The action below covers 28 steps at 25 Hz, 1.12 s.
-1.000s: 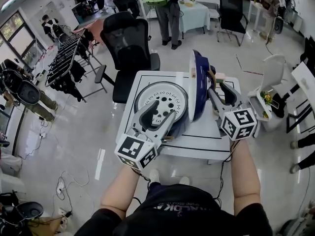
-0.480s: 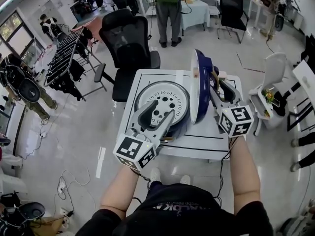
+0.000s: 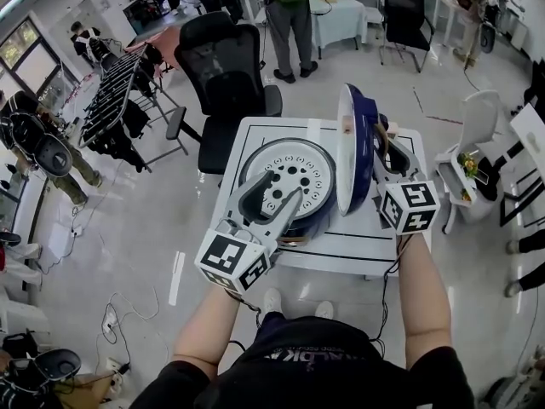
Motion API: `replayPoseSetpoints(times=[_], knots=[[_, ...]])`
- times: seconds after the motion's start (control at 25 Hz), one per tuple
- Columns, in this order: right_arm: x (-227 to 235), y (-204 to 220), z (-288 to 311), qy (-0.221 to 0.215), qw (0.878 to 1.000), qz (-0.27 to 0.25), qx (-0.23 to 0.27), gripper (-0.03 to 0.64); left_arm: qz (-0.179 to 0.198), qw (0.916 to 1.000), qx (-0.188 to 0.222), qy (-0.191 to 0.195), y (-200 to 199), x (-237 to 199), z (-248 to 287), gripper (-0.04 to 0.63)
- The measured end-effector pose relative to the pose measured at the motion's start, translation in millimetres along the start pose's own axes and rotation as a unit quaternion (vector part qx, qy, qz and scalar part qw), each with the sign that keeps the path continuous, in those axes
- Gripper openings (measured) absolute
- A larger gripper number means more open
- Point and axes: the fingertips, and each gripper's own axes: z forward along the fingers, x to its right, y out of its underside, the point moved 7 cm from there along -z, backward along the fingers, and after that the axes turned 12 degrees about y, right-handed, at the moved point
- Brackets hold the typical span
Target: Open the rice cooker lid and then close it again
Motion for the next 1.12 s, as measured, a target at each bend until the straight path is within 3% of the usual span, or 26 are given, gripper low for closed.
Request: replayPoseSetpoints(times=[0.28, 0.72, 1.12], knots=[[0.1, -0.7, -0.3, 0.014, 1.0, 0.003, -0.002, 0.12, -0.002, 1.0, -0.002, 0.0, 1.1, -6.2, -5.9, 0.236], [-7.0, -13.0, 0.2, 0.029, 0.999, -0.046, -0.004, 0.118, -0.004, 1.0, 0.003, 0.003, -5.0, -10.3, -8.2, 0.219], [-51.9, -18.6, 11.4, 0.04, 0.993, -0.107, -0.003, 0.12, -0.001, 0.9998, 0.018, 0.002, -9.3, -40.5, -36.0, 0.089]])
